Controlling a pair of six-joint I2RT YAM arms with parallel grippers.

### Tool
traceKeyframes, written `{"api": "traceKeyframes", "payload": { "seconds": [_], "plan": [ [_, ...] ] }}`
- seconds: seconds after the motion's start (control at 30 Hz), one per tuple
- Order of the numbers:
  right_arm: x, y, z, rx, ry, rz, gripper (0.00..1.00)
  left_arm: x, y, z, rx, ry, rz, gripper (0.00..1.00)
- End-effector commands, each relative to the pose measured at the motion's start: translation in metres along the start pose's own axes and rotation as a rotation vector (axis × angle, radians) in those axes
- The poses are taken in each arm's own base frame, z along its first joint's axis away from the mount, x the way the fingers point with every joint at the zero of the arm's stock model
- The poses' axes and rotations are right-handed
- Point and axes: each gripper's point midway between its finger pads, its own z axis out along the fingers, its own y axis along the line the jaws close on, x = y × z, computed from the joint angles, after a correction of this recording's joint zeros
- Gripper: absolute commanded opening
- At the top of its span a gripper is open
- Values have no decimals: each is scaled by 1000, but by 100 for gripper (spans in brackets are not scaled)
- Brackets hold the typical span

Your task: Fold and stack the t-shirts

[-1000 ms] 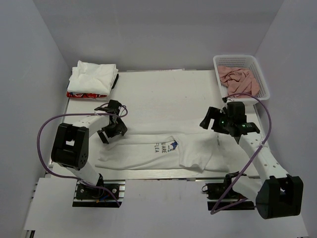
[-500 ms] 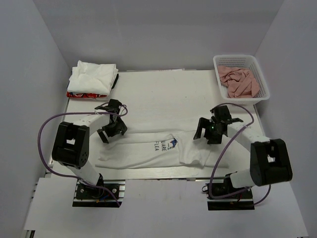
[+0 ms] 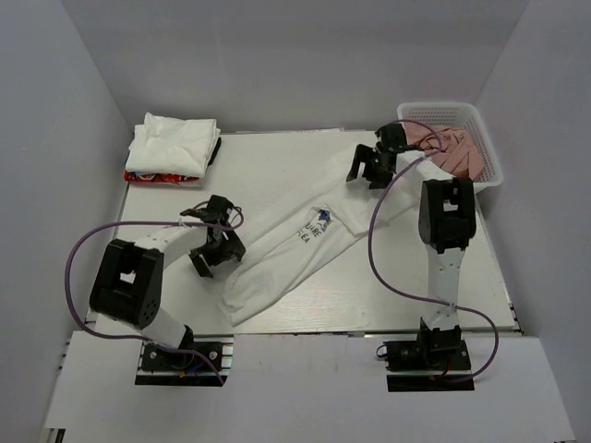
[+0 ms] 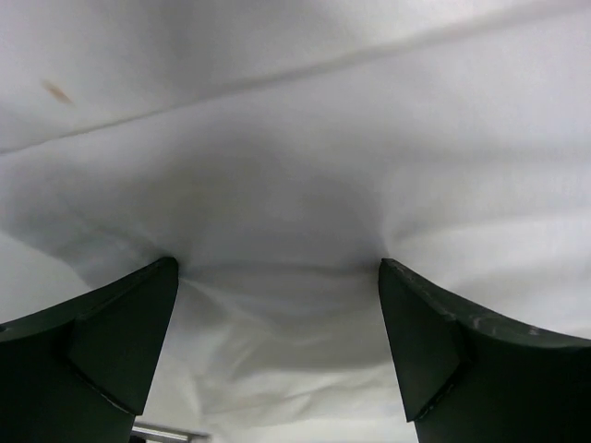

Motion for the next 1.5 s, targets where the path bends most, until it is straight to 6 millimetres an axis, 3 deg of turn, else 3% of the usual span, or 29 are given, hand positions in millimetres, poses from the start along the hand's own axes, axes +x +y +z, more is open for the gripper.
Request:
{"api": "traceKeyframes", "payload": {
  "seconds": [0.0, 0.03, 0.07, 0.13, 0.23, 0.27, 0.3, 0.33, 0.37, 0.4, 0.47, 0.5, 0.57, 0.6, 0.67, 0.77, 0.87, 0.9, 0.93, 0.97, 1.03, 1.13, 1.23, 1.27, 1.33, 1.37, 1.43, 1.47],
  "plan": [
    [-22, -6, 30, 0, -11, -119, 90, 94, 15, -2, 43, 290, 87, 100],
    [-30, -3, 45, -17, -14, -161, 90, 111, 23, -7, 32, 318, 131, 100],
    [-44, 11, 42, -67, -35, -191, 90, 116, 25, -12, 34, 318, 153, 100],
    [-53, 22, 45, -115, -50, -241, 90, 127, 26, -32, 86, 328, 190, 100],
    [-64, 49, 31, -169, -96, -339, 90, 100, 19, -61, 142, 162, 207, 100],
    [-73, 56, 16, -160, -130, -383, 90, 91, 20, -70, 140, 122, 205, 100],
    [-84, 57, 0, -120, -167, -407, 90, 77, 8, -86, 178, 59, 214, 100],
    [-82, 68, -6, -107, -174, -441, 90, 61, 8, -91, 154, -13, 207, 100],
    [-92, 70, -31, -60, -214, -439, 90, 52, 1, -100, 176, -56, 228, 100],
    [-91, 64, -36, -7, -220, -421, 90, 42, -8, -109, 193, -88, 231, 100],
    [-86, 61, -46, 39, -217, -342, 90, 44, -24, -113, 240, -72, 274, 100],
    [-78, 63, -63, 55, -208, -329, 90, 50, -43, -112, 304, -62, 342, 100],
    [-59, 56, -67, 76, -162, -325, 90, 79, -65, -108, 435, 43, 437, 100],
    [-38, 47, -65, 84, -112, -325, 90, 89, -77, -107, 482, 47, 482, 100],
    [-28, 52, -68, 41, -88, -329, 90, 97, -75, -91, 425, 64, 544, 100],
    [-7, 43, -57, 44, -30, -319, 90, 110, -70, -70, 348, 92, 632, 100],
    [9, 42, -40, 4, 33, -307, 90, 131, -68, -58, 329, 148, 711, 100],
    [11, 40, -31, 3, 52, -311, 90, 131, -63, -45, 289, 151, 723, 100],
    [23, 32, -22, 22, 104, -297, 90, 134, -61, -40, 267, 157, 737, 100],
    [16, 35, -22, 19, 94, -307, 90, 137, -55, -36, 236, 167, 749, 100],
    [29, 24, -4, 37, 148, -303, 90, 143, -46, -21, 167, 204, 767, 100],
    [35, 18, 7, 58, 186, -312, 90, 157, -28, -10, 44, 271, 766, 100],
    [37, 17, 23, 83, 209, -331, 90, 191, -52, -20, 174, 348, 791, 100],
    [19, 27, 32, 68, 168, -344, 90, 207, -59, -28, 243, 414, 799, 100],
    [25, 34, 51, 53, 192, -340, 90, 219, -90, -41, 351, 427, 817, 100],
    [4, 48, 58, 29, 138, -349, 90, 227, -97, -46, 369, 423, 848, 100],
    [1, 67, 76, -32, 125, -360, 90, 234, -122, -51, 407, 416, 892, 100],
    [5, 65, 90, -33, 126, -353, 90, 240, -129, -53, 431, 436, 925, 100]
  ]
}}
